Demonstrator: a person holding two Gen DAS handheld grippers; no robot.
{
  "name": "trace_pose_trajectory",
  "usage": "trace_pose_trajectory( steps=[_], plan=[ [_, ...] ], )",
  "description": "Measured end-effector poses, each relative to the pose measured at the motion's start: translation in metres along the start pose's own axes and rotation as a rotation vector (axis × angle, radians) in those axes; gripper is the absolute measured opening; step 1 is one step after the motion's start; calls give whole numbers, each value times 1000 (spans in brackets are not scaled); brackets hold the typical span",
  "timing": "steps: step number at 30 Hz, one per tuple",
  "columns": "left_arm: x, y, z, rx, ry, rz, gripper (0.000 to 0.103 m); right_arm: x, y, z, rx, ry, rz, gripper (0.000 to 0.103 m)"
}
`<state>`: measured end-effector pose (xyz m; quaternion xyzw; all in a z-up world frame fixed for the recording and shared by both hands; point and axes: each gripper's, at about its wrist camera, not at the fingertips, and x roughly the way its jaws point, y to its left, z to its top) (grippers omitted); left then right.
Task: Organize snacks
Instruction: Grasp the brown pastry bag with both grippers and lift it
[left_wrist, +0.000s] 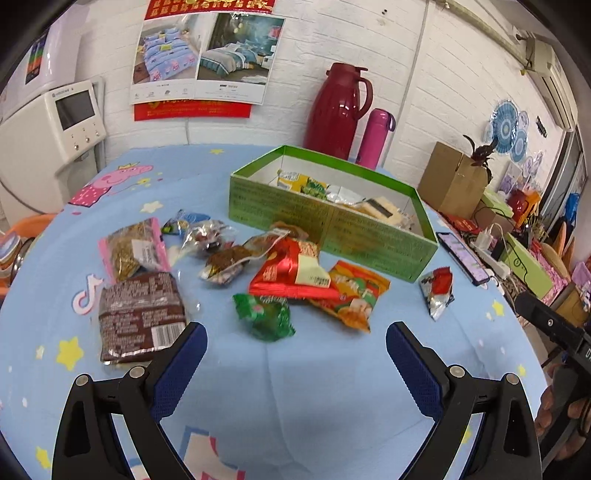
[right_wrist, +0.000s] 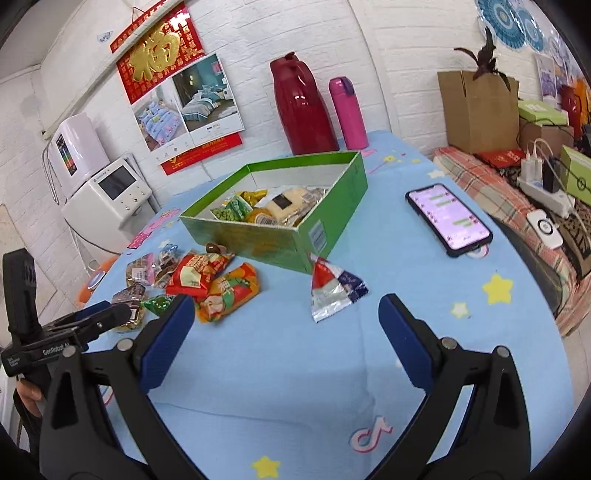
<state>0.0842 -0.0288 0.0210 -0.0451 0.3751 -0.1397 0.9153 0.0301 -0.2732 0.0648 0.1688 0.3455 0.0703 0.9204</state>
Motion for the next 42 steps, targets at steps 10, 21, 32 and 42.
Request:
trace_pose_trajectory(
  steps=[10,21,32,42],
  plan=[
    [-23,66,-23,-83,11,100,99,51,51,-21,-19,138,190,99],
    [6,134,-5,-205,59,78,96,85,116,-35,-146,252,302,90],
    [24,130,-16,-123,162,-149,39,86,111,-44,-113,322,335,90],
    [-6,121,-44,-210,169,-263,51,96,120,-42,-134,402,429,79]
  ],
)
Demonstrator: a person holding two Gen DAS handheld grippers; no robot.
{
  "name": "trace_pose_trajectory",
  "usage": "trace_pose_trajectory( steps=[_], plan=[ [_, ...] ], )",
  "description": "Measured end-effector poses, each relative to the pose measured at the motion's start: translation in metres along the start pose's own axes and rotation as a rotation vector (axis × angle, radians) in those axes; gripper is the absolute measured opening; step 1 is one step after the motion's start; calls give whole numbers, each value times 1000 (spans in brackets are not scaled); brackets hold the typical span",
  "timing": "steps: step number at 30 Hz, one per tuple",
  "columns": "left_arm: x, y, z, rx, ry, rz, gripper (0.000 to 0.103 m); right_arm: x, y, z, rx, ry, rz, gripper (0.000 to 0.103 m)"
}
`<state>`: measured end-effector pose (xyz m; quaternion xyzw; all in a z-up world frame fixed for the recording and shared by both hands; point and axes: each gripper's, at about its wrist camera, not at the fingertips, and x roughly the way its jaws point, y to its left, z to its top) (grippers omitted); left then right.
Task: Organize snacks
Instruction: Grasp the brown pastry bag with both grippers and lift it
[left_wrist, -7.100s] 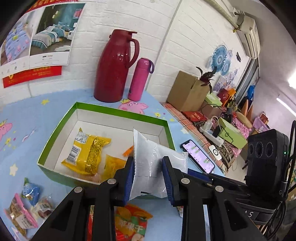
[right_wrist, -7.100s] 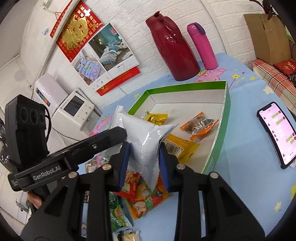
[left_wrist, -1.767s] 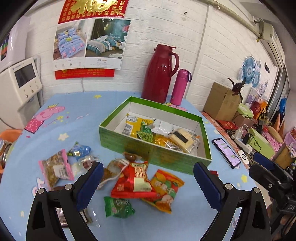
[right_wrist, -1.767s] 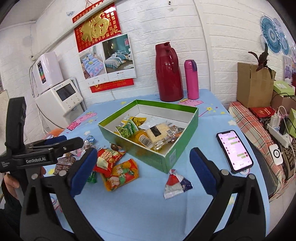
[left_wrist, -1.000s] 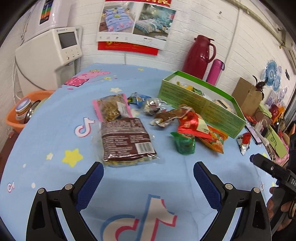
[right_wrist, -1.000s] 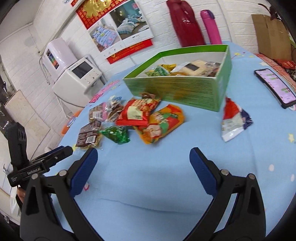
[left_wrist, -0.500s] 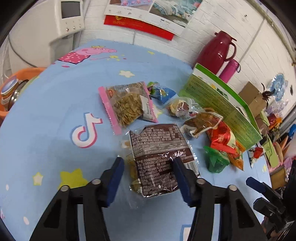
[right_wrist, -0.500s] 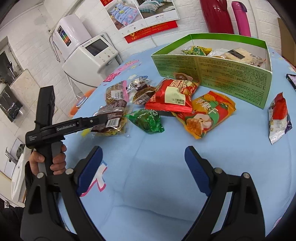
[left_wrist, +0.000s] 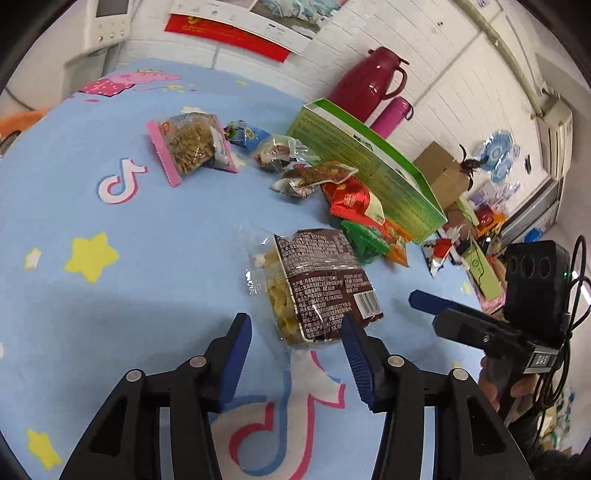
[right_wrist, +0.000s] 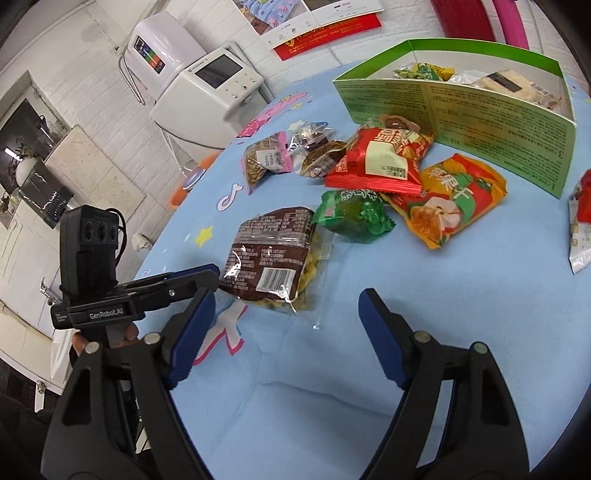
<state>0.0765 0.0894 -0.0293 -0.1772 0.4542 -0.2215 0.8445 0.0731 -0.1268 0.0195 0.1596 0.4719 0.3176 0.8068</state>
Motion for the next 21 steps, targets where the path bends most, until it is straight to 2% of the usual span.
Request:
trace_pose_trajectory(
  steps=[1,3,5,9,13,16,17,21],
  plan=[
    [1,1,2,-8,2,3,51,5,0,3,0,10,7,78],
    [5,1,9,-14,9,-6,52,16,-4,8,19,33,20,68],
    [9,3,13,-18,15,-28,51,23,-9,10,39,46,33,63],
    [20,9,19,-55,42,-52,52,31,-18,15,77,60,57,60],
    [26,9,21,-50,49,-54,51,38,-22,18,88,77,97,56],
    [29,5,22,-27,39,-33,51,46,-22,21,89,80,119,46],
    [31,1,23,-14,36,-21,51,49,-22,21,88,85,120,37],
    [34,-9,24,14,20,49,51,48,-20,19,94,70,102,31]
  ],
)
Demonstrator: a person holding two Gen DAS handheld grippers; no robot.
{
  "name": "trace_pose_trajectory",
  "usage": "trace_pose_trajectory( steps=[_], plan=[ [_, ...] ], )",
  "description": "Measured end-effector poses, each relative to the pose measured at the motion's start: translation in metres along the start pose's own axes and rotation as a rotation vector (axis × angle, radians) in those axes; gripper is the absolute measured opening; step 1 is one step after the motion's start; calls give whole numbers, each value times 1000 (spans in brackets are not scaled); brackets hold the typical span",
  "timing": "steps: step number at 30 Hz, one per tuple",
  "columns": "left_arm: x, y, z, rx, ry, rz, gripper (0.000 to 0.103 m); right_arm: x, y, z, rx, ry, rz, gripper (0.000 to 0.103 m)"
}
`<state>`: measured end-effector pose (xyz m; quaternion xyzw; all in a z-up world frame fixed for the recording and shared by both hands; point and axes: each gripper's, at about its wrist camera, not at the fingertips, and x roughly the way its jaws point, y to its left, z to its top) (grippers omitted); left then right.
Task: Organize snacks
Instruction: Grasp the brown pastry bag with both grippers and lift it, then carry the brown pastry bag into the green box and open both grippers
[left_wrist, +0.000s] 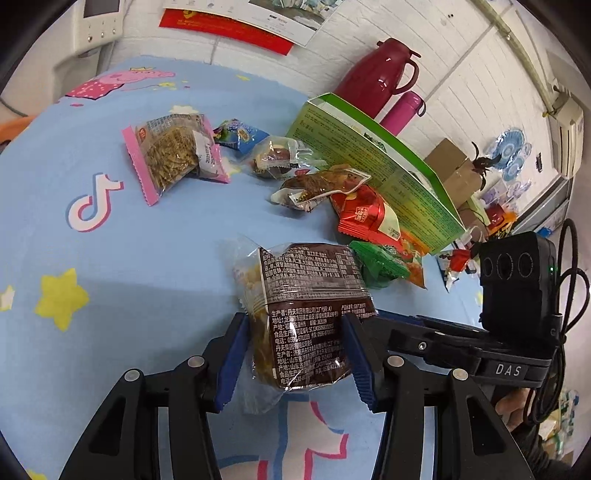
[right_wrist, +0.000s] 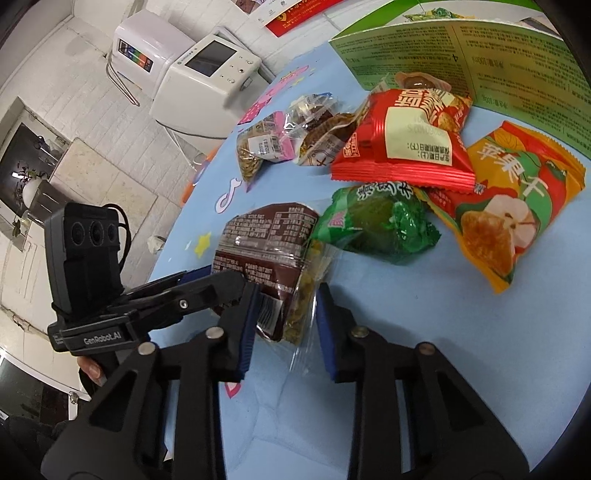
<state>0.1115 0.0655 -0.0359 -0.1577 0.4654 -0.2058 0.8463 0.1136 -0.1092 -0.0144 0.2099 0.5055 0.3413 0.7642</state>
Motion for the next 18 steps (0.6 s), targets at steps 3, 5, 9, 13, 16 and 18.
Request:
trace_pose_trajectory(
  steps=[3,5,9,13,16,18],
  plan=[
    [-4,-3,-5,-17,-3,-11,47,-8,5,-6,-9,-16,-26,29],
    [-11,-8,-9,-12,-19,-18,45,-16,10,-9,-15,-32,-25,29],
    [-36,-28,-8,28,-71,-25,45,-39,28,-13,-52,-93,-13,28],
    [-59,-54,7,90,-140,-43,45,-71,45,-5,-105,-181,-12,28],
    [-67,-70,26,125,-174,-70,46,-93,51,5,-126,-242,-19,28],
    [-65,-82,39,151,-186,-81,45,-104,50,13,-131,-274,-36,28]
  ],
)
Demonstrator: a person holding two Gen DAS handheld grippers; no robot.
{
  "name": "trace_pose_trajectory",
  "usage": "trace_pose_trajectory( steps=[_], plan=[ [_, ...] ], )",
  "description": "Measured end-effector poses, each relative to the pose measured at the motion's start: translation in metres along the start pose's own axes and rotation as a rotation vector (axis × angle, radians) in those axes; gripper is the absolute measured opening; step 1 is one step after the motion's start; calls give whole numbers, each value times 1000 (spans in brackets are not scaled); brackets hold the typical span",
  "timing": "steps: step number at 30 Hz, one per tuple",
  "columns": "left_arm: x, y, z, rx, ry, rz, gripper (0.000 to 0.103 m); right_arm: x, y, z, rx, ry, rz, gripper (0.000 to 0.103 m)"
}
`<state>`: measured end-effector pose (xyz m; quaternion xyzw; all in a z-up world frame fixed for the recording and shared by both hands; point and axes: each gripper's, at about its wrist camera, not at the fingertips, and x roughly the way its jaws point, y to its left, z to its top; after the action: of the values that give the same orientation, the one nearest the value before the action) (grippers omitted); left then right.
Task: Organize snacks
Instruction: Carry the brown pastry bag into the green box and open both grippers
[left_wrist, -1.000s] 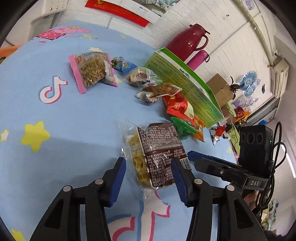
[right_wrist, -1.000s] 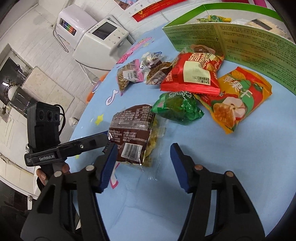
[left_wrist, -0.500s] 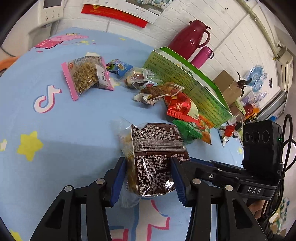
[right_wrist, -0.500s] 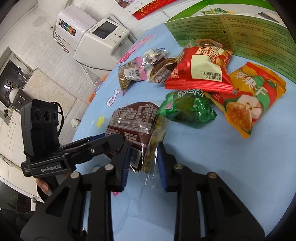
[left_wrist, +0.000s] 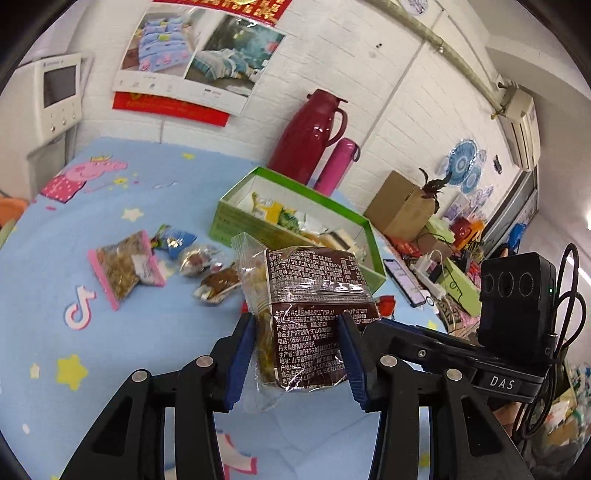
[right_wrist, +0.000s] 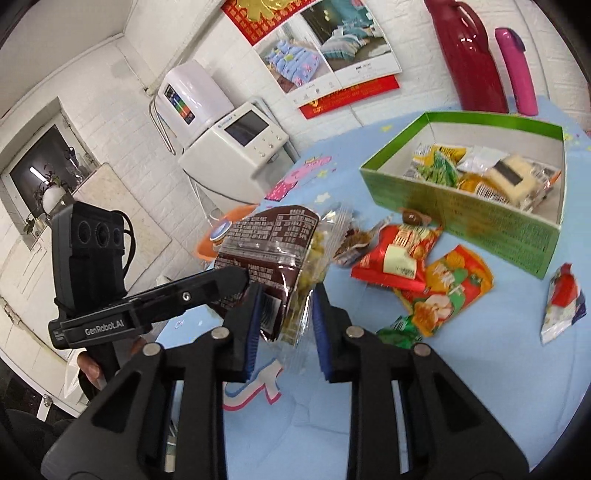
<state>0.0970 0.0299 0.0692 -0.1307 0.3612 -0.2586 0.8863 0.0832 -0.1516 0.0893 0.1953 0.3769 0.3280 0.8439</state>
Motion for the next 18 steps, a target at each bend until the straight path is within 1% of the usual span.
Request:
trace_pose_trajectory(
  steps=[3,8,11,13,18],
  plan=[
    [13,-14,23,38,-9,-18,46,-11,-8,17,4,-43,-37,28],
    [45,-35,53,85,-15,-47,46,-26,-33,42,36,-106,-91,28],
    [70,-44,71,98,-3,-68,46,-31,-53,55,61,-131,-120,28],
    [90,-48,81,101,19,-84,46,-33,-69,61,83,-142,-139,28],
    [134,-58,100,128,60,-97,46,-32,-106,76,127,-151,-178,28]
  ],
)
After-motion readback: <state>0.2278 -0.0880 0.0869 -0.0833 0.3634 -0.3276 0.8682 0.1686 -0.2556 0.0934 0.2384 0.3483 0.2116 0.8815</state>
